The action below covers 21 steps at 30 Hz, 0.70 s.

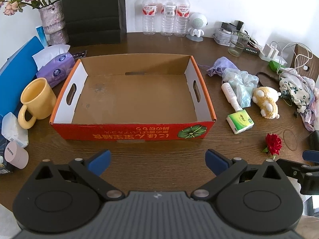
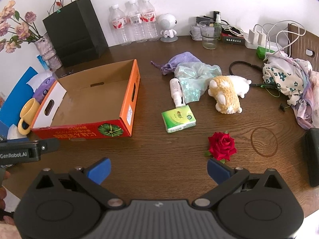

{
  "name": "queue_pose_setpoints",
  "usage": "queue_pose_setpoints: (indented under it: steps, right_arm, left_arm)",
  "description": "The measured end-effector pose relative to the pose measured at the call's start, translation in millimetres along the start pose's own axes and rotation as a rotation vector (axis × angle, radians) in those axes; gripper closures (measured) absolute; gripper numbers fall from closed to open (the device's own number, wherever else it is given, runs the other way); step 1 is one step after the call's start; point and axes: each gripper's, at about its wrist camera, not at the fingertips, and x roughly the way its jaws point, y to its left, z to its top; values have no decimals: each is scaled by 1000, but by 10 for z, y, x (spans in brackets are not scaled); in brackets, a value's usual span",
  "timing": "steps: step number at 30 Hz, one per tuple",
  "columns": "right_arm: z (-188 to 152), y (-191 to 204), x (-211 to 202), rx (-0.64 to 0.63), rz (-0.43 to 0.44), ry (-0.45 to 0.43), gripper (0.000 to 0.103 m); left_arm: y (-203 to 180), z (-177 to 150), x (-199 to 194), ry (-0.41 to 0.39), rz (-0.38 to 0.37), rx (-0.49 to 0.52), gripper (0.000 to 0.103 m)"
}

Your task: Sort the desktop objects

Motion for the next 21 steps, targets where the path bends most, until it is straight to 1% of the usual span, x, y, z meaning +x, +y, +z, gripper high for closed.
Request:
queue_pose_setpoints:
  steps: [21]
  right_arm:
    - [0,-20,-36,-5,-1,1,0]
  left_arm:
    - [-31,-30,-7,10,3,6,0]
